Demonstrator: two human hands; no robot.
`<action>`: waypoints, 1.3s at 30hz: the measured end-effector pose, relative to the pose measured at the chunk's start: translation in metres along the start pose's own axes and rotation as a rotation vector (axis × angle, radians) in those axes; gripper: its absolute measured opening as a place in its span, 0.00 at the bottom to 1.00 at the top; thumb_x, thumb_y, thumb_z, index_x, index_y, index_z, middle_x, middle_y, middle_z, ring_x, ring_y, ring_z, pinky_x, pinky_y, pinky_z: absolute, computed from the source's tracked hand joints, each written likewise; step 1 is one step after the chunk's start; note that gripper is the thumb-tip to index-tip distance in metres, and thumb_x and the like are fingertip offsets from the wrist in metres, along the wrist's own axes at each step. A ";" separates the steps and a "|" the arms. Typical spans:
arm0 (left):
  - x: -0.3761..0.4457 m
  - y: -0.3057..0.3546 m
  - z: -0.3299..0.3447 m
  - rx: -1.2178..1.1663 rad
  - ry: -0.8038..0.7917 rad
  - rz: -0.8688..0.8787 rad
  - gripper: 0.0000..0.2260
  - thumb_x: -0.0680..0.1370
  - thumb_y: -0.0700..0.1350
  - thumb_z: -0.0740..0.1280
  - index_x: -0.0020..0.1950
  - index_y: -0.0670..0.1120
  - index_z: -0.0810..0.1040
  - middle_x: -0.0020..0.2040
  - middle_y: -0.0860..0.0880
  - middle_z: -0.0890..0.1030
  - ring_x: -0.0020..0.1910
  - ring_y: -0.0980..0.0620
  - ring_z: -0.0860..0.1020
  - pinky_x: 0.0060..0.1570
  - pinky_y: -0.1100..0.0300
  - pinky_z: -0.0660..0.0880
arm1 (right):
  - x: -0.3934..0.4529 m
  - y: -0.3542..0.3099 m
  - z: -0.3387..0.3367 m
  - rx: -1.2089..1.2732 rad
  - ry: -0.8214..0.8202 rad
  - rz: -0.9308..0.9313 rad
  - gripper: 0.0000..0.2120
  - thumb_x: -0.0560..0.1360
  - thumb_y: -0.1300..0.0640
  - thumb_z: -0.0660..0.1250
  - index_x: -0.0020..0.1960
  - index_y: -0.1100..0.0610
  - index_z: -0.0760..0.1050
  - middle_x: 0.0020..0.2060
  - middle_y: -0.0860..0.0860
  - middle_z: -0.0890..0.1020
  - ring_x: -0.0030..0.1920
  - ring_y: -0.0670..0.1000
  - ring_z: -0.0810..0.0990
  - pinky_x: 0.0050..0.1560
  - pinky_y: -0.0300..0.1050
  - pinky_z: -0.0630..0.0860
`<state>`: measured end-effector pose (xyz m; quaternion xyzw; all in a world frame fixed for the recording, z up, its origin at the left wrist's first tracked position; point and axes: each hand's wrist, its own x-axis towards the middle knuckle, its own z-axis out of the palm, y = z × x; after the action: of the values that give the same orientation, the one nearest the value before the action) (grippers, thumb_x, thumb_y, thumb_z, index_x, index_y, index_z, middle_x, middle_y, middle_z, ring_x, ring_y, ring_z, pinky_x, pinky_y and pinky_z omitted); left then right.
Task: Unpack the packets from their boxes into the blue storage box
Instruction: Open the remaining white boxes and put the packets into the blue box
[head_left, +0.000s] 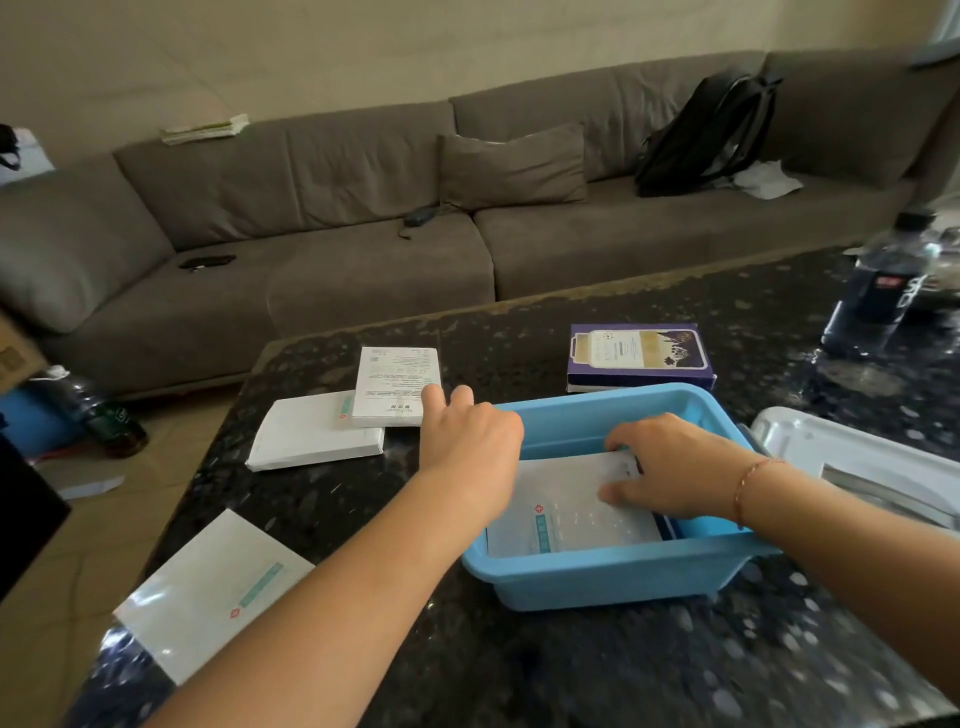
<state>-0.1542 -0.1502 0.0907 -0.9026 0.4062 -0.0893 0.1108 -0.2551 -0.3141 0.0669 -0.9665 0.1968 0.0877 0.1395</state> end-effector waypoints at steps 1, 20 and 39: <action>-0.001 0.002 0.000 0.014 0.000 0.005 0.11 0.73 0.35 0.65 0.41 0.51 0.72 0.40 0.52 0.73 0.48 0.47 0.63 0.48 0.49 0.55 | -0.001 0.001 0.001 -0.007 -0.011 0.003 0.22 0.74 0.39 0.67 0.64 0.47 0.73 0.56 0.46 0.79 0.50 0.48 0.77 0.55 0.41 0.74; -0.071 -0.075 0.043 -0.713 0.445 0.155 0.13 0.80 0.52 0.64 0.61 0.51 0.81 0.57 0.55 0.81 0.59 0.60 0.74 0.62 0.62 0.71 | -0.046 -0.048 -0.025 0.064 0.545 -0.155 0.21 0.74 0.44 0.68 0.65 0.48 0.74 0.31 0.41 0.75 0.33 0.43 0.74 0.38 0.43 0.74; -0.230 -0.183 0.169 -0.441 0.310 0.056 0.13 0.78 0.55 0.64 0.62 0.58 0.79 0.66 0.61 0.77 0.70 0.61 0.69 0.70 0.54 0.66 | -0.004 -0.222 0.151 0.356 0.108 -0.293 0.26 0.81 0.56 0.60 0.77 0.47 0.58 0.77 0.47 0.61 0.77 0.48 0.56 0.76 0.42 0.50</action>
<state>-0.1315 0.1627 -0.0375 -0.8690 0.4526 -0.1324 -0.1497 -0.1863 -0.0704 -0.0224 -0.9482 0.0739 -0.0213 0.3083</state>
